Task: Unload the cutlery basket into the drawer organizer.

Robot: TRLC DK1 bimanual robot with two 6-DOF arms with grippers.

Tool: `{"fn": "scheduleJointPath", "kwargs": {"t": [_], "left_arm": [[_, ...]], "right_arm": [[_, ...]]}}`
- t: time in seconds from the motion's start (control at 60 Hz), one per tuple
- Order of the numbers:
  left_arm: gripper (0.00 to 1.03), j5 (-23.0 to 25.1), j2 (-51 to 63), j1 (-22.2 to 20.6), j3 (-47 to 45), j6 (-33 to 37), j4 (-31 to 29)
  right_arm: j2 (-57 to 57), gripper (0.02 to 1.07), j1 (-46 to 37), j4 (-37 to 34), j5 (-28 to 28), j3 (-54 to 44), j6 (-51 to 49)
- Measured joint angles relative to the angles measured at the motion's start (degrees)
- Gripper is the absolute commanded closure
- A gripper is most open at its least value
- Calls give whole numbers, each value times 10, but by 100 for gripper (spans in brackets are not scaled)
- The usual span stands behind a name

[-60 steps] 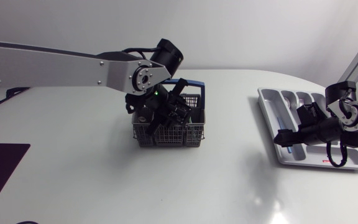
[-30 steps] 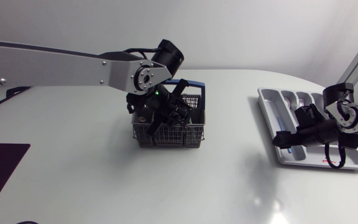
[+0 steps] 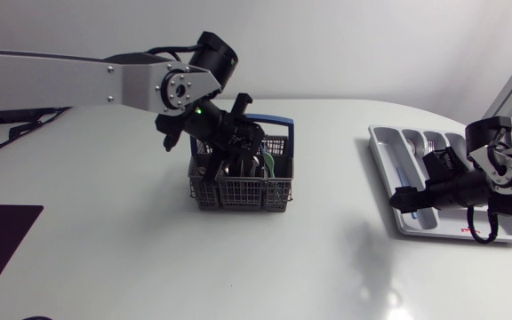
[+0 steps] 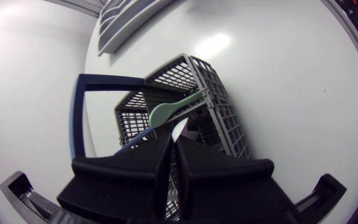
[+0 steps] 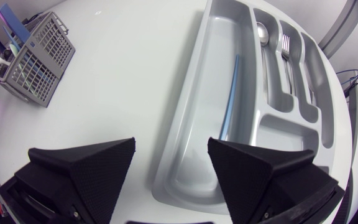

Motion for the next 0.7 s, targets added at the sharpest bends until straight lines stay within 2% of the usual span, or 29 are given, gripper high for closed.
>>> {"fn": "scheduleJointPath", "kwargs": {"t": [0.2,0.433,0.7], "left_arm": [[99,59,-58,16,-9,-87,0],[99,70,-136,15,-9,-205,-3],[100,70,-164,-21,22,-382,-101]], "right_arm": [[-33,21,1,-5,0,-9,0],[-119,20,19,-40,-32,-15,-9],[-256,20,107,-94,-74,-19,-8]]}}
